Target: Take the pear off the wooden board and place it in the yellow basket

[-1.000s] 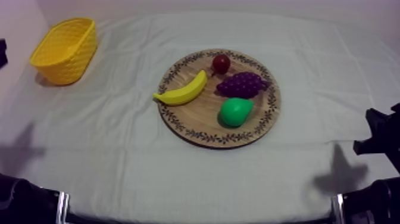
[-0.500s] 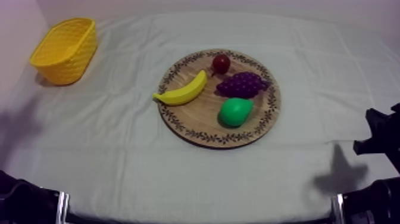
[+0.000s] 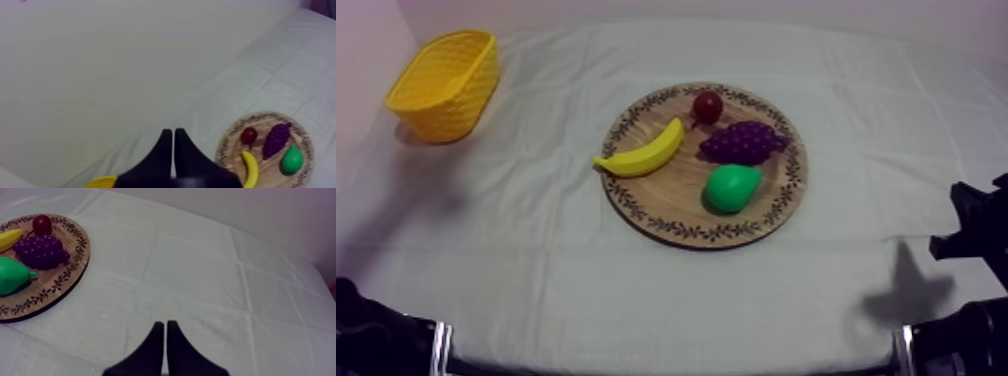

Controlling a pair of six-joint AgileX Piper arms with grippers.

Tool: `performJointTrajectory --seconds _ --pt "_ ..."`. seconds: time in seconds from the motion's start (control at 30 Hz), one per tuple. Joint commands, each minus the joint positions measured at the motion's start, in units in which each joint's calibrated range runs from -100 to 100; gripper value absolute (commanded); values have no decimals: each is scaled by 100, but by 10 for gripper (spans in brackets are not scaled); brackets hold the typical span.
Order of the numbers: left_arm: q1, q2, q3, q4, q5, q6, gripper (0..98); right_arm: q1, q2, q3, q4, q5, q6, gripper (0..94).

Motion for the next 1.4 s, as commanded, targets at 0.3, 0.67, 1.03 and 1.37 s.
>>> performJointTrajectory --seconds 0.3,0.67,1.03,1.37 --pt "1103 1281 -434 -45 231 -12 0 -1 -1 -1 0 0 0 3" --pt "1746 2220 -132 -134 399 24 15 -1 -1 -1 0 0 0 3" --pt "2061 2809 -298 -450 1034 145 422 -1 -1 -1 0 0 0 3" --pt "2137 3225 -338 -470 1216 60 833 -1 -1 -1 0 0 0 3"
